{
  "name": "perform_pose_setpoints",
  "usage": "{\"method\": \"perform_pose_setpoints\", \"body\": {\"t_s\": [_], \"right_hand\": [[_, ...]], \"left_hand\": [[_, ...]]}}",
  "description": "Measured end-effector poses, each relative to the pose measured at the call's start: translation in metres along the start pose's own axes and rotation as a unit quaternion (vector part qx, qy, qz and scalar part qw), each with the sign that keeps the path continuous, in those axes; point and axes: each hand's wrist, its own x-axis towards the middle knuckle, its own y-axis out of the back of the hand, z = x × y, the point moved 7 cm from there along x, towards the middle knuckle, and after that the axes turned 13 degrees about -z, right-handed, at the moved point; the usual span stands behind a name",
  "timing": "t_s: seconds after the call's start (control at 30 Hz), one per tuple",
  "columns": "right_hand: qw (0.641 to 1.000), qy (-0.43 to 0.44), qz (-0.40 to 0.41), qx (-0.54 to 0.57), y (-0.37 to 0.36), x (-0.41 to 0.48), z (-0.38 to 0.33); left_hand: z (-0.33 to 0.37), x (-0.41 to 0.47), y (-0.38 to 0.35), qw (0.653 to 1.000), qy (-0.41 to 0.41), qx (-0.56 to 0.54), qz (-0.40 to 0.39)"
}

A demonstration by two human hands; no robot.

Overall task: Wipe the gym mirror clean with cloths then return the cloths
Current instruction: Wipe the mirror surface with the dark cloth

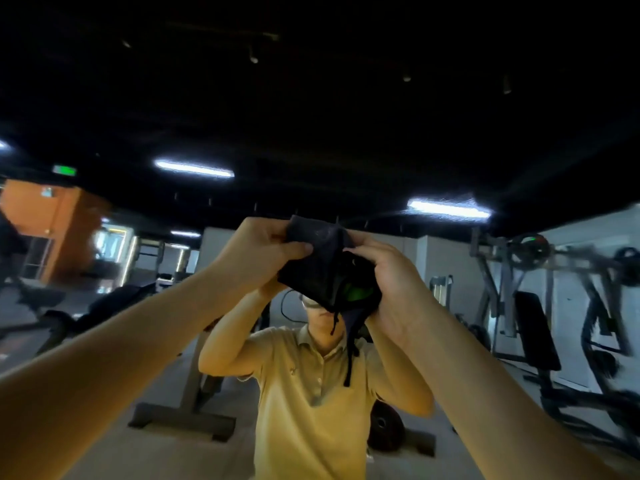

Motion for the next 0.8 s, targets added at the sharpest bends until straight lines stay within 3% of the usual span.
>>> {"method": "perform_pose_setpoints", "body": {"t_s": [0.07,0.17,0.3,0.37,0.47,0.57,0.63,0.7,0.8], "right_hand": [[0.999,-0.025,-0.008,0.022,0.005,-0.002,0.001],[0.991,-0.040,-0.025,-0.126,0.008,0.000,0.004],[0.952,-0.030,0.047,-0.300,0.017,0.012,0.011],[0.929,0.016,0.085,-0.359,0.025,0.016,0.007],[0.838,0.129,0.122,-0.516,0.036,0.009,-0.013],[0.744,0.227,0.148,-0.611,0.059,-0.017,-0.034],[0.684,0.265,0.176,-0.657,0.083,-0.036,-0.044],[0.662,0.270,0.207,-0.668,0.110,-0.050,-0.048],[0.687,0.276,0.264,-0.618,0.145,-0.062,-0.049]], "left_hand": [[0.001,0.007,0.002,0.999,0.039,0.005,-0.017],[0.008,0.021,0.012,0.989,0.096,0.112,0.010],[0.029,0.032,0.036,0.913,0.106,0.369,0.137],[0.033,0.034,0.039,0.893,0.077,0.397,0.197],[0.031,0.035,0.026,0.884,-0.046,0.395,0.247],[0.015,0.037,-0.001,0.889,-0.132,0.376,0.228],[0.013,0.045,-0.029,0.870,-0.169,0.411,0.212],[0.028,0.067,-0.065,0.849,-0.186,0.452,0.200],[0.074,0.111,-0.144,0.832,-0.209,0.494,0.141]]}}
